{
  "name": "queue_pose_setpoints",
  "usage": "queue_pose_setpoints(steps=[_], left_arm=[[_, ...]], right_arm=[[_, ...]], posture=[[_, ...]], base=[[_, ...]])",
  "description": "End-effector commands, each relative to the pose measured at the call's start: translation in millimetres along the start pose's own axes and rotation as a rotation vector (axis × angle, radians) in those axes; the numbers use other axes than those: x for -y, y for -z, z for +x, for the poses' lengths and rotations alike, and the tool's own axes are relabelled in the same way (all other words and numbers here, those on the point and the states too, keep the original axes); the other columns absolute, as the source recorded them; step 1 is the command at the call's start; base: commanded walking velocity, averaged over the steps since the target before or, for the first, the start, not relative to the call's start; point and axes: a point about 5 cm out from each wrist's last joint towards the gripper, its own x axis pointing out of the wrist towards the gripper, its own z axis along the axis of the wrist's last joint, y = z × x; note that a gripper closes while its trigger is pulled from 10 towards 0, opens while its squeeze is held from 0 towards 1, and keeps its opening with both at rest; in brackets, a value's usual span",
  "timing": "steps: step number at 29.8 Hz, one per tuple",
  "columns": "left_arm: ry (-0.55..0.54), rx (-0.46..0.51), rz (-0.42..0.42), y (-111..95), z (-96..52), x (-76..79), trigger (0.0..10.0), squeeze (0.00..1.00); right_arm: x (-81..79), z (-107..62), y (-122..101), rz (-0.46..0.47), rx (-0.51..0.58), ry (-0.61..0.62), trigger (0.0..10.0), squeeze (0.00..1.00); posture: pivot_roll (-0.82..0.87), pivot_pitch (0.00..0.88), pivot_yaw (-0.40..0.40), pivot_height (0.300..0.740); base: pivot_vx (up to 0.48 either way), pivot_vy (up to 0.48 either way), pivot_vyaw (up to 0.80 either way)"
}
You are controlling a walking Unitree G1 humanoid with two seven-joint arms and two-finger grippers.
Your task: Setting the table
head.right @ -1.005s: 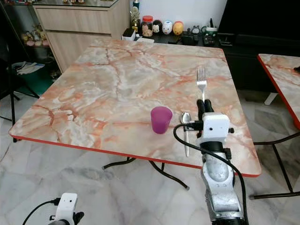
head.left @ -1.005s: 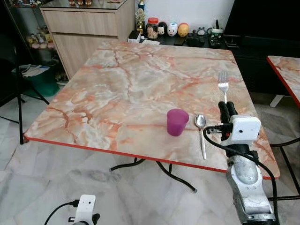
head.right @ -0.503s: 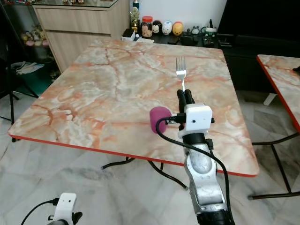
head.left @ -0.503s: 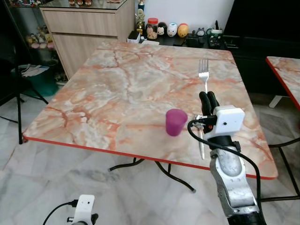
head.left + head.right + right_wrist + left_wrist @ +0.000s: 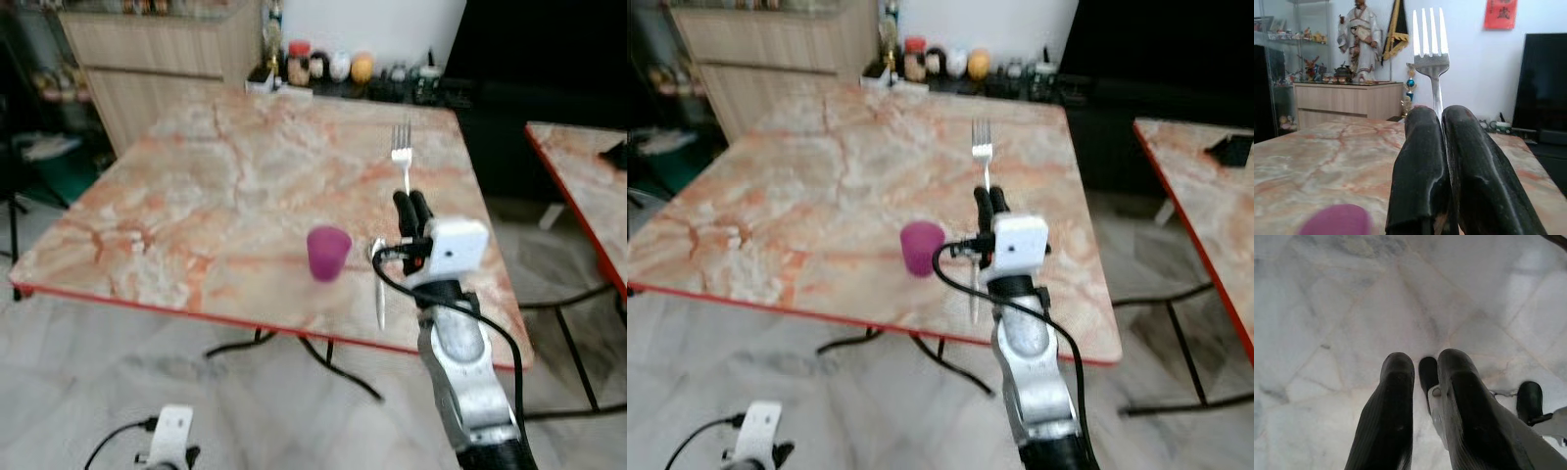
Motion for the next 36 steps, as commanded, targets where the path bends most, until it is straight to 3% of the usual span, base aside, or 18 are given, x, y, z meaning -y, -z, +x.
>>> queue_pose_setpoints(steps=[1, 4, 24, 36], left_arm=[[0.013, -0.013, -0.003, 4.4, -0.4, 4.7, 10.0, 0.00], [0.013, -0.012, -0.004, 4.1, -0.3, 5.0, 10.0, 0.00], [0.017, -0.014, 0.001, 4.7, -0.4, 4.9, 10.0, 0.00], [0.003, -0.014, -0.024, 6.5, -0.8, 5.1, 10.0, 0.00]], right_arm=[[6.0, 1.8, -2.3, 0.014, 0.000, 0.029, 10.0, 0.00], [7.0, 2.3, -2.2, 0.035, 0.002, 0.033, 10.0, 0.00], [8.6, 5.2, -6.0, 0.023, 0.022, 0.035, 10.0, 0.00], [21.1, 5.6, -4.6, -0.002, 0.016, 0.079, 10.0, 0.00]], posture=[[0.01, 0.000, -0.017, 0.740], [0.00, 0.000, -0.018, 0.740], [0.00, 0.000, -0.016, 0.740], [-0.01, 0.000, -0.015, 0.740]], base=[[0.000, -0.319, -0.80], [0.000, -0.324, -0.80], [0.000, -0.322, 0.00], [0.000, -0.323, 0.00]])
